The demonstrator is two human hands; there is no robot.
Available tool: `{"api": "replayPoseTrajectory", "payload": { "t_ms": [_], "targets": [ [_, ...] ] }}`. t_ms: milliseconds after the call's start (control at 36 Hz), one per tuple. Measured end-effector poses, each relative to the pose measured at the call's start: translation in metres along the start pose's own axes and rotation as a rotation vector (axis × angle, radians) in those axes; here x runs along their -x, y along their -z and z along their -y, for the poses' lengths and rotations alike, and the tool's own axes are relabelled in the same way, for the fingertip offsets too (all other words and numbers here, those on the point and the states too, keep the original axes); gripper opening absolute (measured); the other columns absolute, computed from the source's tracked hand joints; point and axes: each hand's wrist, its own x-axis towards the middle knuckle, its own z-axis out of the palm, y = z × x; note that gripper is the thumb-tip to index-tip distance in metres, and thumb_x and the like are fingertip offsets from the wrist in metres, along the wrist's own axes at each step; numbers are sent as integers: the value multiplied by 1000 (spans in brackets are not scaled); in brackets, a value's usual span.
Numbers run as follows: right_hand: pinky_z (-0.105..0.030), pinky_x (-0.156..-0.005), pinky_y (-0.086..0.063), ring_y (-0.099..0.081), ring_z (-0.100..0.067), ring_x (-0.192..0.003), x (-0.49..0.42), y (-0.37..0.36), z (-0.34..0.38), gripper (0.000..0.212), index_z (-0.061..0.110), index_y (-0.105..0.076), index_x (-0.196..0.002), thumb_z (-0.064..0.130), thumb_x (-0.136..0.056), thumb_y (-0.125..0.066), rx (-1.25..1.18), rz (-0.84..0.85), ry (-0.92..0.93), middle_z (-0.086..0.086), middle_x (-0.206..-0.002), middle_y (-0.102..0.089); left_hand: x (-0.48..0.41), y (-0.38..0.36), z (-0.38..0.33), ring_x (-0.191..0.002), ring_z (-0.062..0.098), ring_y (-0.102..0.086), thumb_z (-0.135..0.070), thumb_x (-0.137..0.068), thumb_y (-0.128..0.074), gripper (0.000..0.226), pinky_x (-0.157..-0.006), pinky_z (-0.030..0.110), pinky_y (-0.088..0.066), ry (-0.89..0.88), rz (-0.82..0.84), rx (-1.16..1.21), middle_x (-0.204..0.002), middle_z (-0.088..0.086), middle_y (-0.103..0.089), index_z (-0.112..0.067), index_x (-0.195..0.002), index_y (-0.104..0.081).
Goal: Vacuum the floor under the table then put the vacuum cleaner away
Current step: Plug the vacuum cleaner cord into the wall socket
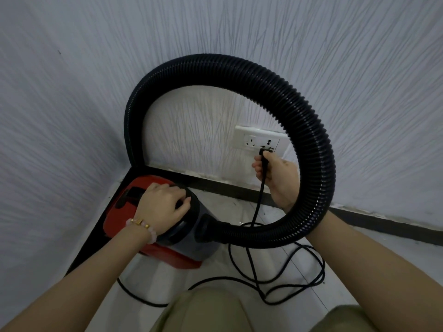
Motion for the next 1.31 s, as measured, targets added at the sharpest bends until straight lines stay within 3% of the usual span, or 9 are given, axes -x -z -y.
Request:
{"api": "replayPoseTrajectory", "payload": {
  "t_ms": [111, 250, 444, 528, 639, 806, 972, 1139, 1306],
  "targets": [
    [-12, -51, -43, -48, -4, -53, -2, -2, 4, 31, 11, -55, -76, 17, -102, -38, -20, 18, -24, -1, -70, -51, -3, 1, 0, -45, 16, -47, -39, -82, -38, 35, -61, 25, -27, 17, 20, -37, -44, -9, -42, -25, -50, -35],
    [-17, -60, -47, -52, -8, -64, -4, 3, -3, 26, 8, -61, -85, 18, -100, -43, 4, 6, 5, -2, -75, -57, -3, 2, 0, -43, 16, -47, -39, -81, -40, 40, -60, 24, -28, 21, 10, -36, -42, -8, -45, -20, -45, -44],
    [-18, -59, -46, -51, -8, -62, -8, 4, -5, 25, 7, -60, -84, 17, -100, -44, -2, 21, 22, -2, -74, -56, -1, 3, 0, -43, 15, -46, -39, -82, -39, 41, -60, 24, -28, 18, 12, -32, -43, -8, -45, -20, -46, -45],
    [-14, -53, -44, -49, -4, -53, -11, 0, -3, 27, 10, -57, -78, 16, -100, -42, -52, -17, 15, 0, -69, -54, -2, 4, -1, -43, 15, -45, -38, -82, -39, 39, -60, 25, -28, 13, 11, -8, -44, -12, -34, -22, -47, -39],
    [-10, -40, -44, -52, -1, -36, -18, 4, 7, 28, 9, -50, -76, 16, -100, -38, -267, 193, -119, 7, -48, -56, 0, 3, 1, -45, 15, -46, -40, -84, -37, 41, -61, 25, -29, 9, 35, 14, -46, -12, -35, -20, -48, -44],
    [-10, -46, -40, -47, 1, -41, -14, 5, -4, 26, 13, -53, -81, 13, -101, -38, -34, 75, 44, 3, -71, -49, 0, 4, -1, -45, 15, -47, -40, -83, -37, 41, -63, 25, -29, 14, 17, 1, -48, -14, -32, -20, -48, -47],
    [-11, -46, -43, -48, -1, -48, -18, 4, -3, 18, 12, -55, -87, 13, -99, -42, -101, 26, 65, 3, -74, -53, 0, 3, 2, -46, 16, -46, -41, -84, -36, 37, -61, 26, -30, 7, 34, 37, -47, -13, -34, -25, -51, -37],
    [-15, -54, -44, -48, -5, -60, -19, 6, -3, 25, 11, -58, -83, 16, -101, -40, -50, 57, 48, 1, -75, -56, 1, -2, 5, -46, 15, -46, -41, -84, -36, 39, -62, 26, -32, 5, 45, 31, -45, -8, -47, -23, -50, -41],
    [-15, -58, -47, -53, -7, -63, -20, 9, -5, 26, 7, -61, -89, 18, -100, -41, -1, 72, 22, -2, -78, -62, 1, -4, 5, -47, 12, -38, -40, -83, -37, 37, -64, 26, -32, 30, 18, 28, -45, -10, -43, -23, -50, -39]
  ]
}}
